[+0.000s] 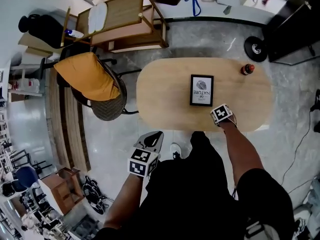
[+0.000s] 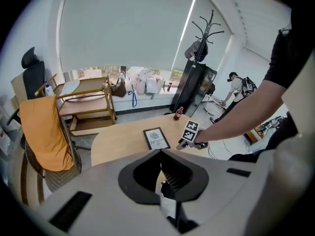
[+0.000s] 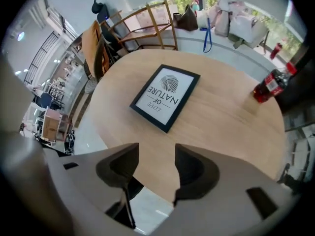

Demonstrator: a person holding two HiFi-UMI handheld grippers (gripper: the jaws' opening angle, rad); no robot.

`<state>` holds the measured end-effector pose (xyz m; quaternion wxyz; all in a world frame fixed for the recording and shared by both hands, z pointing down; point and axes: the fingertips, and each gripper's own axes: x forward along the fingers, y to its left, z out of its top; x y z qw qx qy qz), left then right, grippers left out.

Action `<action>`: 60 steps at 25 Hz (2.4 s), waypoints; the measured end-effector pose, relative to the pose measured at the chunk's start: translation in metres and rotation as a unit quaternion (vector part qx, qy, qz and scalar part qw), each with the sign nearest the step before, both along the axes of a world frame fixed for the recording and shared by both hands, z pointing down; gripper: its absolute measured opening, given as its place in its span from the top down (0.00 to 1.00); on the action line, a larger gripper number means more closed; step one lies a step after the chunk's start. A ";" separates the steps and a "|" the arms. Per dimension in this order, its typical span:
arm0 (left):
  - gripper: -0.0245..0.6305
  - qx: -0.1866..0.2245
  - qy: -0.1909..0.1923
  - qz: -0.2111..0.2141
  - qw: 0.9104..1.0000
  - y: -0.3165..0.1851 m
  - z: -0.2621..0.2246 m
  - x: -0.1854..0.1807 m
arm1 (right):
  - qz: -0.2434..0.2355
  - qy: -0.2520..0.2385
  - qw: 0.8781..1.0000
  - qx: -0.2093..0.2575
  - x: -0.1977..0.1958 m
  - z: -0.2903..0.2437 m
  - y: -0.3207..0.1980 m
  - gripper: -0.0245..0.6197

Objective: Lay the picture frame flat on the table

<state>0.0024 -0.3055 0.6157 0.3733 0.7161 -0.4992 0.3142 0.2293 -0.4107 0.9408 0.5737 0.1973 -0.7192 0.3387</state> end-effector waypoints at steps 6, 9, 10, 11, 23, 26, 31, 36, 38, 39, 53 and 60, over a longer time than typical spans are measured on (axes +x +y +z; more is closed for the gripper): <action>0.95 0.039 0.025 0.034 0.998 0.053 -0.019 -0.003 | 0.113 -0.115 0.985 0.067 -0.028 -0.105 0.048 0.91; 0.95 0.053 0.044 0.049 0.996 0.080 -0.023 -0.006 | 0.185 -0.216 0.955 0.082 -0.054 -0.177 0.081 0.93; 0.95 0.061 0.049 0.055 0.995 0.086 -0.024 -0.006 | 0.204 -0.249 0.943 0.085 -0.062 -0.200 0.092 0.94; 0.95 0.066 0.054 0.061 0.994 0.094 -0.025 -0.006 | 0.218 -0.279 0.931 0.086 -0.069 -0.221 0.106 0.94; 0.95 0.117 0.075 0.094 0.986 0.159 -0.071 0.023 | 0.118 -0.358 0.904 0.202 -0.071 -0.393 0.248 0.96; 0.95 0.135 0.068 0.101 0.983 0.160 -0.081 0.045 | 0.095 -0.356 0.903 0.221 -0.055 -0.403 0.251 0.96; 0.95 0.149 0.078 0.093 0.981 0.162 -0.093 0.101 | 0.085 -0.379 0.896 0.216 -0.019 -0.422 0.259 0.96; 0.95 0.146 0.068 0.115 0.980 0.168 -0.090 0.164 | 0.073 -0.401 0.887 0.216 0.015 -0.430 0.270 0.96; 0.95 0.149 0.068 0.119 0.979 0.170 -0.093 0.180 | 0.076 -0.408 0.883 0.219 0.027 -0.435 0.270 0.96; 0.95 0.150 0.067 0.121 0.979 0.171 -0.095 0.185 | 0.077 -0.411 0.881 0.221 0.032 -0.436 0.270 0.96; 0.95 0.155 0.042 0.133 0.978 0.180 -0.105 0.190 | 0.087 -0.416 0.876 0.226 0.049 -0.429 0.272 0.96; 0.95 0.160 0.039 0.133 0.977 0.180 -0.110 0.177 | 0.098 -0.414 0.876 0.228 0.046 -0.427 0.272 0.96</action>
